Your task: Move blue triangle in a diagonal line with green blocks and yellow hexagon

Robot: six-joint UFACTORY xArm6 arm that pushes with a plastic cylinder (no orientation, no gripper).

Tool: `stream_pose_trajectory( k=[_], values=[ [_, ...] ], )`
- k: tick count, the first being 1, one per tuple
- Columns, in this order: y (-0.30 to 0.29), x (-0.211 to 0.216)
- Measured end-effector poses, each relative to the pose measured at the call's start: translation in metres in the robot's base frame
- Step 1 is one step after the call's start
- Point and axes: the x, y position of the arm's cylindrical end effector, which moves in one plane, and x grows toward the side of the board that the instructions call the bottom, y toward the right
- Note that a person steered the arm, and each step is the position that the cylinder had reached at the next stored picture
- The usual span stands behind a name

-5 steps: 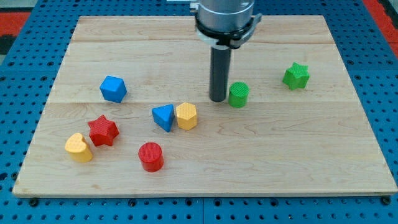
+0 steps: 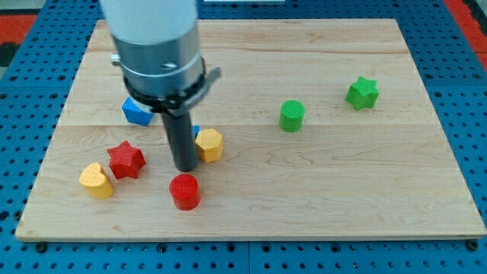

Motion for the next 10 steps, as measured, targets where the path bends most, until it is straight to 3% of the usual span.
stream_pose_trajectory(
  k=[2, 4, 7, 9, 10],
  values=[
    [0.005, -0.014],
    [0.031, 0.014],
    [0.073, -0.029],
    [0.066, -0.055],
    [0.033, -0.089]
  ],
)
